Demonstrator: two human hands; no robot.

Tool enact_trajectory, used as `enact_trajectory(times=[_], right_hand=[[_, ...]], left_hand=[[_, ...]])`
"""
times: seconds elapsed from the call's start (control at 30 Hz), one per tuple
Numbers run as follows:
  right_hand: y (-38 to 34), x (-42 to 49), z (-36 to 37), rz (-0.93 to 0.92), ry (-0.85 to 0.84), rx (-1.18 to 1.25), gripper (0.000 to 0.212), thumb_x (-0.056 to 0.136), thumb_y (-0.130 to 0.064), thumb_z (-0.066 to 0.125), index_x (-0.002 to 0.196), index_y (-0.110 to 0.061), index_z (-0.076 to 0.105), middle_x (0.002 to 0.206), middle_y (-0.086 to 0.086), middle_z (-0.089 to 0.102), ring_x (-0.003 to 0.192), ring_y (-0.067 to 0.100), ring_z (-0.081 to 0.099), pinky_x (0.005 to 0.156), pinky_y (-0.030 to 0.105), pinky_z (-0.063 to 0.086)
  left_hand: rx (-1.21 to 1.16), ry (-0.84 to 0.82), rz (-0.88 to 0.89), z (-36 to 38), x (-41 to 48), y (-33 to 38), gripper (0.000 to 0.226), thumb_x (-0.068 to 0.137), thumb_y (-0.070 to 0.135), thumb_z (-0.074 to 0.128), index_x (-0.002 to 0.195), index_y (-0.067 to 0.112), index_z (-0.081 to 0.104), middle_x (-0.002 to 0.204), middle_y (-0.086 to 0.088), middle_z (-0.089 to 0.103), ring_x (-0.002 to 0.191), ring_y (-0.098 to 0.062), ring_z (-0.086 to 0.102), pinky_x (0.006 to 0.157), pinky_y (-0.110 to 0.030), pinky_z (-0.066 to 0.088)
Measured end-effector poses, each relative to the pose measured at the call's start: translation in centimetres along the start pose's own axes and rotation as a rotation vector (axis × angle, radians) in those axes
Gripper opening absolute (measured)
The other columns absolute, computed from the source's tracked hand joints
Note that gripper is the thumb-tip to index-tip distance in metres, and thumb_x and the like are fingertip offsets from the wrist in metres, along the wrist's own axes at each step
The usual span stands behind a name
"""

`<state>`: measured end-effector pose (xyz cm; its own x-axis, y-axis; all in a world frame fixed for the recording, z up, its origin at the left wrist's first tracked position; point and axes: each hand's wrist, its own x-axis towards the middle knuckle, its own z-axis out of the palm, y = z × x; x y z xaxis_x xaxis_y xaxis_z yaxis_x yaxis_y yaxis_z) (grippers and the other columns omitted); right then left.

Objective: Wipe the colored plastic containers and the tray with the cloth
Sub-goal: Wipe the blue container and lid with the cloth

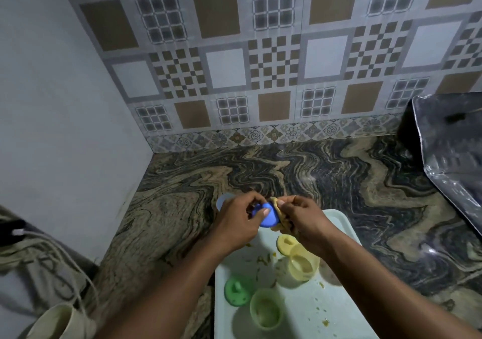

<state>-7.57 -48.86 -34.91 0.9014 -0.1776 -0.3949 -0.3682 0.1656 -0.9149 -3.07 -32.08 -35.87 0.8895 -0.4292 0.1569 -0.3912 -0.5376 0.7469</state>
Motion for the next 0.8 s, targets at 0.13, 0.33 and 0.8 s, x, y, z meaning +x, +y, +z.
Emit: enact_trajectory(times=[0.13,0.33,0.8], right_hand=[[-0.3,1.3,0.4,0.054,0.098,0.059,0.022,0.103,-0.008,0.046,0.092,0.000,0.063,0.070,0.016,0.060,0.050,0.023,0.055,0.046,0.027,0.044],[-1.0,2.0,0.8,0.298,-0.034,0.249,0.032,0.092,-0.047,0.063,0.088,-0.015,0.062,0.077,0.008,0.064,0.058,0.020,0.054,0.058,0.030,0.040],[2.7,4.2,5.4,0.299,0.073,0.107,0.026,0.093,-0.015,0.056,0.071,-0.010,0.069,0.062,0.010,0.059,0.057,0.022,0.053,0.060,0.030,0.039]], left_hand=[[0.000,0.108,-0.005,0.3,-0.7,-0.8,0.020,0.087,0.048,0.057,0.098,0.032,0.060,0.093,0.005,0.067,0.085,-0.019,0.067,0.073,-0.049,0.058],[0.039,0.216,-0.167,-1.2,-1.1,-5.4,0.018,0.084,0.053,0.055,0.094,0.039,0.056,0.088,0.008,0.067,0.081,-0.018,0.067,0.074,-0.045,0.058],[0.131,0.143,-0.200,-1.9,4.4,-13.2,0.015,0.089,0.045,0.059,0.094,0.031,0.060,0.091,0.003,0.069,0.084,-0.023,0.064,0.070,-0.037,0.051]])
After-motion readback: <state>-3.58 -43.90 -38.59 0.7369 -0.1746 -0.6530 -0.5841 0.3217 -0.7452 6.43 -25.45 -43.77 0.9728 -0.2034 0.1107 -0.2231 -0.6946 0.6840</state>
